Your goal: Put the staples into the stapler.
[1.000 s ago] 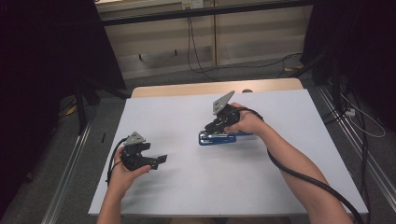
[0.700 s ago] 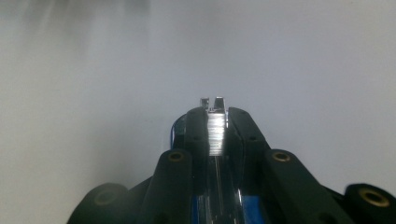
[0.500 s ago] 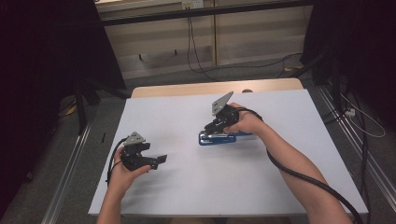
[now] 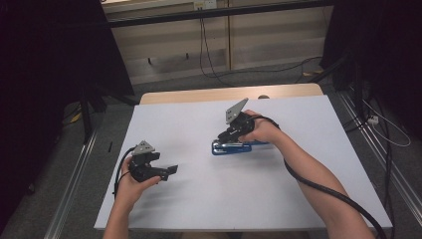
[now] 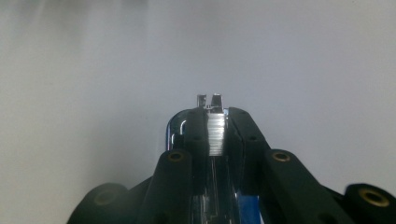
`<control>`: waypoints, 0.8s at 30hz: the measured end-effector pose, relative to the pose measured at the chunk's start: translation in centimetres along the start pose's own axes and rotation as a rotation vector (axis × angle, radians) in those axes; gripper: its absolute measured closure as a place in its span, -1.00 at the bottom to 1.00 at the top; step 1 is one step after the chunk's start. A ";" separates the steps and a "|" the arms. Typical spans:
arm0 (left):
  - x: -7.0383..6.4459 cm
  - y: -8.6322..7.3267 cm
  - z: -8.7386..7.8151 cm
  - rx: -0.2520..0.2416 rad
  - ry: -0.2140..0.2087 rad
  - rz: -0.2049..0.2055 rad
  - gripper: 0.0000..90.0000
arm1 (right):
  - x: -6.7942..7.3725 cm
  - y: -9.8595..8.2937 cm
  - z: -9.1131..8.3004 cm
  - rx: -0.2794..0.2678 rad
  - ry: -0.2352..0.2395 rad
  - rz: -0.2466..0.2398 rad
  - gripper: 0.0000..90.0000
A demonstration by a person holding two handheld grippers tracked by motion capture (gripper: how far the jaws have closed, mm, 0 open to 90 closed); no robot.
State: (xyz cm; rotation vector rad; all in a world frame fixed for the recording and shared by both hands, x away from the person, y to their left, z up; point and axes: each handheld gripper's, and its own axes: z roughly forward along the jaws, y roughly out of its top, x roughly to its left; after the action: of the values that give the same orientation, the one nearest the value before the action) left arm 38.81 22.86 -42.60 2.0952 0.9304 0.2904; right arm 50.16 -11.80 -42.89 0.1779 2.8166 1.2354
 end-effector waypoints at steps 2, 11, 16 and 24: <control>0.0 0.0 0.0 -0.002 0.001 0.000 -0.79 | 0.0 0.0 0.0 0.001 -0.002 -0.005 0.76; 0.0 0.0 0.0 0.000 0.000 0.001 -0.79 | 0.0 0.0 0.2 -0.004 0.000 -0.018 0.76; 0.0 0.0 0.0 -0.002 0.003 0.002 -0.79 | 0.0 -0.1 0.2 -0.007 0.001 -0.011 0.76; 0.0 0.0 -0.1 -0.008 0.004 -0.002 -0.79 | 0.0 -0.1 0.1 -0.009 0.000 -0.021 0.76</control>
State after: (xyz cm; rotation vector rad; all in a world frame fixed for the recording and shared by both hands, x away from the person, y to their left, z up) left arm 38.79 22.89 -42.56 2.0872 0.9329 0.2967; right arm 50.16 -11.81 -42.98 0.1475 2.8053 1.2438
